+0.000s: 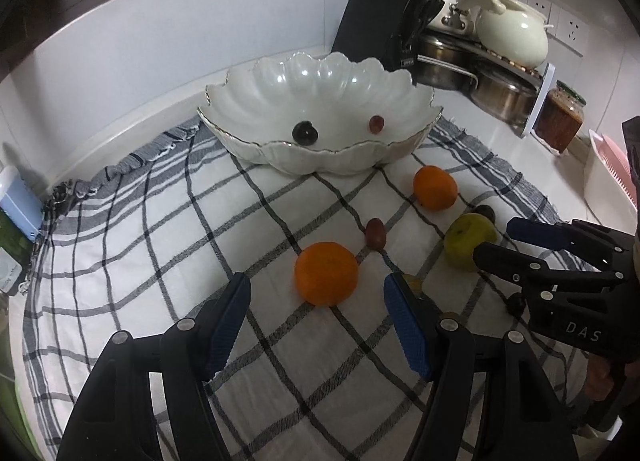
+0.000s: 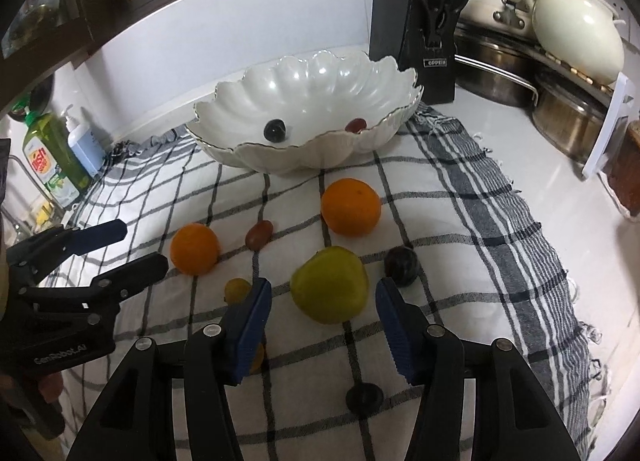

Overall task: Organize fruits
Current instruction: 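Move the right gripper to the green pear while the left moves to a mandarin orange, then close the left gripper on the mandarin orange while the right gripper closes on the green pear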

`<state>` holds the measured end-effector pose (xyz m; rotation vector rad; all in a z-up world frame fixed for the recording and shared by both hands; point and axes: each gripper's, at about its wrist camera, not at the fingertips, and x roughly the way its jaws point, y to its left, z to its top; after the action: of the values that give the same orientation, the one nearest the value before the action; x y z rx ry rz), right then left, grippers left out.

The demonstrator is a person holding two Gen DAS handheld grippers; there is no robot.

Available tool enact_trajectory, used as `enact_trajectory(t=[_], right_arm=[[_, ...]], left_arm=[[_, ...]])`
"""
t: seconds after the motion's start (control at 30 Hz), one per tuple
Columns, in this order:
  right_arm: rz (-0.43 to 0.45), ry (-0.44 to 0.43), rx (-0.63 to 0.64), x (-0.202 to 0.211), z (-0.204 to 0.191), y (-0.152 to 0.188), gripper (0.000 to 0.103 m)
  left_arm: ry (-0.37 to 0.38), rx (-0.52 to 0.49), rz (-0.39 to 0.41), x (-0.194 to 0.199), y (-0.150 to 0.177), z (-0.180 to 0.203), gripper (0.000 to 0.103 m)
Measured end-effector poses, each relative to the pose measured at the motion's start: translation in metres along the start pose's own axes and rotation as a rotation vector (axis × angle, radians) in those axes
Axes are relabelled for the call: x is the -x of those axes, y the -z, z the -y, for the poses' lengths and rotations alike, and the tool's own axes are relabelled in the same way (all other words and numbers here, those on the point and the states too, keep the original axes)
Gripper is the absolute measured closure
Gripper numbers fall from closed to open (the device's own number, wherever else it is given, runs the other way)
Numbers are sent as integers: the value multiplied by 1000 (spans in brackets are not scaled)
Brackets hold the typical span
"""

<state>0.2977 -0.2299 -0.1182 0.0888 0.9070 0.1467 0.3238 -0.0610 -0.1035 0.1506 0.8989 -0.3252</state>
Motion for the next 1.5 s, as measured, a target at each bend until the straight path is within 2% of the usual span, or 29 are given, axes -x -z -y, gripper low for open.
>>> enact_trajectory(t=[0.33,0.57,0.83,0.97,1.27,1.5], right_arm=[[-36,-16,-3,-17,3,-3,48],[-46,-15,-5,-25,2,-4,48],[-56,-4,-7,-34,4,-6,48],[-64,13,2,-36,4,-6,52],[-54,7,-2,-35,4,-5,52],[-29,-9,-5,-24,1,-4,52]], left_arm=[[12,-14,-44,-26,-3,1,35],[30,-14,-70,-41,-7,2,39],[41,-7,-102,-56,-8,3,51],[46,4,-110,-58,-7,2,58],[48,15,-111,-55,-7,3,60],[41,24,-79,-40,-8,5,61]])
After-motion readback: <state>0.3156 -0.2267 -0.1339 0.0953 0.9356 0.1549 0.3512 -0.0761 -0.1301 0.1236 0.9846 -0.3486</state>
